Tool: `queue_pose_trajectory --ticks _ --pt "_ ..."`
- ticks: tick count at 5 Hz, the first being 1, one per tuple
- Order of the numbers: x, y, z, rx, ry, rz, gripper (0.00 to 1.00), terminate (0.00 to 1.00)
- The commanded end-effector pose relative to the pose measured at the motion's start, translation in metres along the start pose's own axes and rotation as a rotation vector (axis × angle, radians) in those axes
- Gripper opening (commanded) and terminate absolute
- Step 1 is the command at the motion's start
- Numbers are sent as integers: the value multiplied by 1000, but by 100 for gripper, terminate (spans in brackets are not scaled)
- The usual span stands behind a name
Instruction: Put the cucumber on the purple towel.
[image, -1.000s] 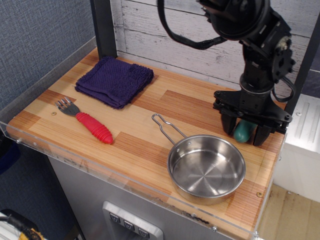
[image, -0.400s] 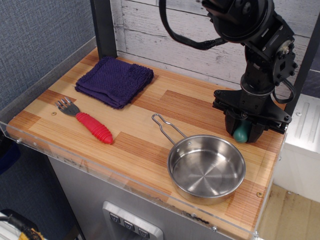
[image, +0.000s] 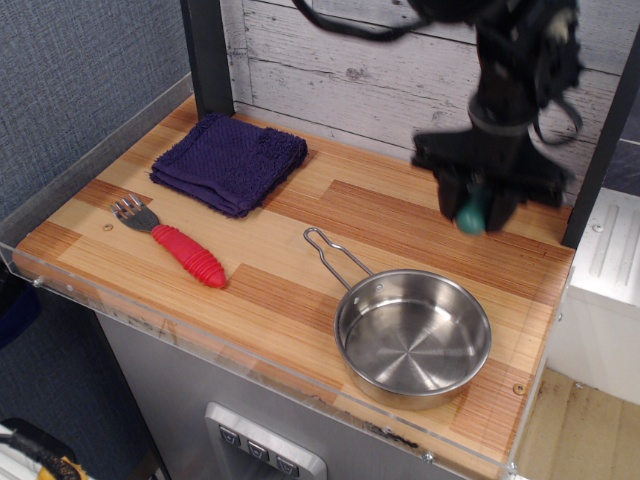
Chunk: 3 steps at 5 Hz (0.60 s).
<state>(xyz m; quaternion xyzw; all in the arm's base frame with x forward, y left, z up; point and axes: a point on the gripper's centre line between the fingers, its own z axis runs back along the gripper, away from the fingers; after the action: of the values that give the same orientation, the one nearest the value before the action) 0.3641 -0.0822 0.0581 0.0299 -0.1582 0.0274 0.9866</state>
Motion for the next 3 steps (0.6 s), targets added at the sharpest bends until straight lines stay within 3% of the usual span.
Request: queue_pose_trajectory --ticks 1,3 --pt "14 62 55 22 -110 147 0 0" --pt "4 140 51 95 -96 308 0 0"
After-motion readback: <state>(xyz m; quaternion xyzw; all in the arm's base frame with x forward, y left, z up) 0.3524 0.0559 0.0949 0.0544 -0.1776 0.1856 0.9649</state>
